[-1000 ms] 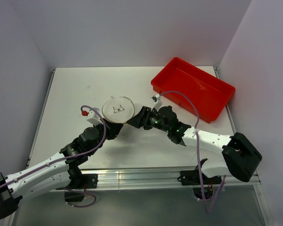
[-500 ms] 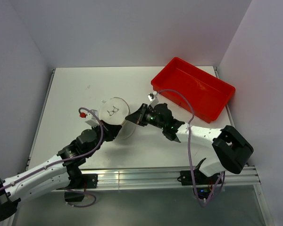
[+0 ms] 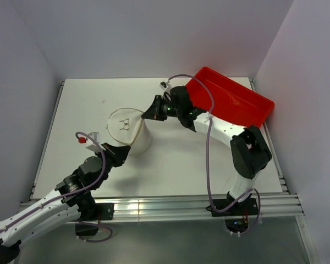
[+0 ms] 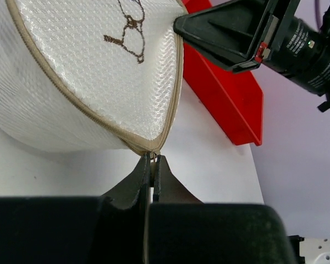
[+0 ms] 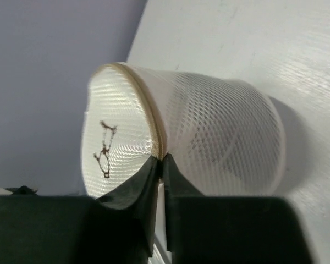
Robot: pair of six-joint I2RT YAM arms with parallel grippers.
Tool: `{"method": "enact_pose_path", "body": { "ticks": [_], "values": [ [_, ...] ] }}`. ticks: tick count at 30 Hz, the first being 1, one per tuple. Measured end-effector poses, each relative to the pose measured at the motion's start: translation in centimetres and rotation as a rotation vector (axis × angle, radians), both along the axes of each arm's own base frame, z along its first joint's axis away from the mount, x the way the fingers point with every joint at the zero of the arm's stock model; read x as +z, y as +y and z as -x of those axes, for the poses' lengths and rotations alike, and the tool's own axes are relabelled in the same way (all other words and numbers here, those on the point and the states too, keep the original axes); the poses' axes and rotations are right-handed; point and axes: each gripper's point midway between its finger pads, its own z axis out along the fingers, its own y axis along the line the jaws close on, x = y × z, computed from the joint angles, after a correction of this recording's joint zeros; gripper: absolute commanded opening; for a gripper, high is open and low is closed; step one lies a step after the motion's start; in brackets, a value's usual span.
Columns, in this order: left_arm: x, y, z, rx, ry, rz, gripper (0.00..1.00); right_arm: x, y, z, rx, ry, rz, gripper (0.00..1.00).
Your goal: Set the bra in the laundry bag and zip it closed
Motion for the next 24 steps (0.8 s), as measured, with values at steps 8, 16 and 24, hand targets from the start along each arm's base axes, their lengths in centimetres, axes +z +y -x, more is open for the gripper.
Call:
{"method": "enact_pose_path", "body": {
  "ticks": [8, 16, 24],
  "values": [
    [-2.8, -3.1, -0.9, -0.072, 0.055, -0.085, 0.0, -2.1, -4.2, -0.3, -0.166, -0.037, 0.092, 0.75],
    [-1.8, -5.4, -1.4, -0.133, 0.024, -0.053, 0.0, -2.2, -4.4, 9.2, -0.136, -0.02, -0.04, 0.73],
    [-1.5, -6.3, -1.1, -0.177, 0.02, -0.03, 0.0, -2.9, -3.0, 8.7, -0.164, 0.053, -0.108, 0.41]
  ]
}}
